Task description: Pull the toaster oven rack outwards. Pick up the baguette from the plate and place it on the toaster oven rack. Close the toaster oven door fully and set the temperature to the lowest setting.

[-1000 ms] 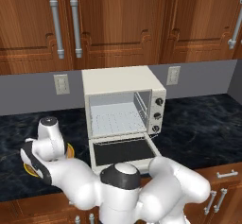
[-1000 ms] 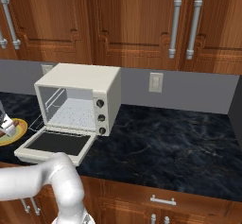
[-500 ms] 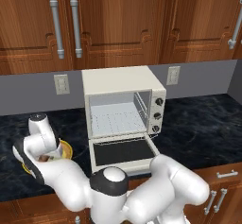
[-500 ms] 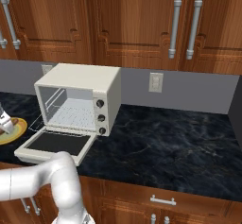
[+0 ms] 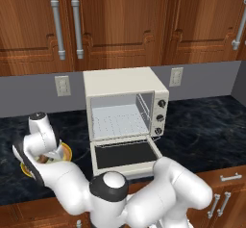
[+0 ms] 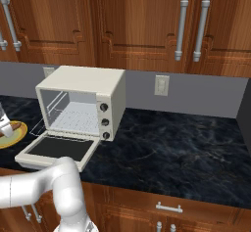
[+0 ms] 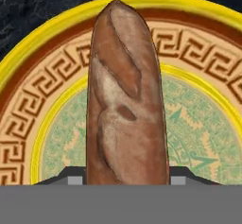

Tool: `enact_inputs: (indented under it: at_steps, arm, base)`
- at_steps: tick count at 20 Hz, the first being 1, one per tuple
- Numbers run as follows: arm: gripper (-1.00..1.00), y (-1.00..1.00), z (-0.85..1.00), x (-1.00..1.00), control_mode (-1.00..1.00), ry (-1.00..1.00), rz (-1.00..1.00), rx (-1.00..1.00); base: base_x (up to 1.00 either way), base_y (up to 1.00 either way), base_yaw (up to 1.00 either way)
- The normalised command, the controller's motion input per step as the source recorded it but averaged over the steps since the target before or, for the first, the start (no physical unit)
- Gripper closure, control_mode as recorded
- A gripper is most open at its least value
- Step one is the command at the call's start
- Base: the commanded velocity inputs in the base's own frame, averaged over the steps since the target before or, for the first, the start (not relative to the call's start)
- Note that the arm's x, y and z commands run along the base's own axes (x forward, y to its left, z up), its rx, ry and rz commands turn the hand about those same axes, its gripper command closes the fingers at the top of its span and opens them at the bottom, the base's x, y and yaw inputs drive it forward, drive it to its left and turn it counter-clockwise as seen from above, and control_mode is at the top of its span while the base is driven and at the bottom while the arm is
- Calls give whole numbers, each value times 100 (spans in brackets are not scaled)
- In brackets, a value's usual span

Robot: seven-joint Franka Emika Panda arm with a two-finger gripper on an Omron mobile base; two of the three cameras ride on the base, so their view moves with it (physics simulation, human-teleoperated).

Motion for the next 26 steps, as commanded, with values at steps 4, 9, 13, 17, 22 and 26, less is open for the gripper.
enact_inputs:
  at_steps: [4, 9, 13, 17, 22, 26]
  arm:
    - [100, -50, 37, -19, -100, -7, -27, 14]
    - [100, -65, 45, -24, -100, -7, -24, 15]
    - [100, -54, 46, -29, -100, -1, -26, 6]
    - [100, -50, 54, -31, -100, 0, -25, 0]
    - [100, -50, 64, -22, -100, 0, -19, 0]
    - [100, -53, 44, -4, -100, 0, -10, 0]
  base:
    - [0, 0, 0]
    - [0, 0, 0]
    - [0, 0, 0]
    - [0, 0, 0]
    - [0, 0, 0]
    - [0, 0, 0]
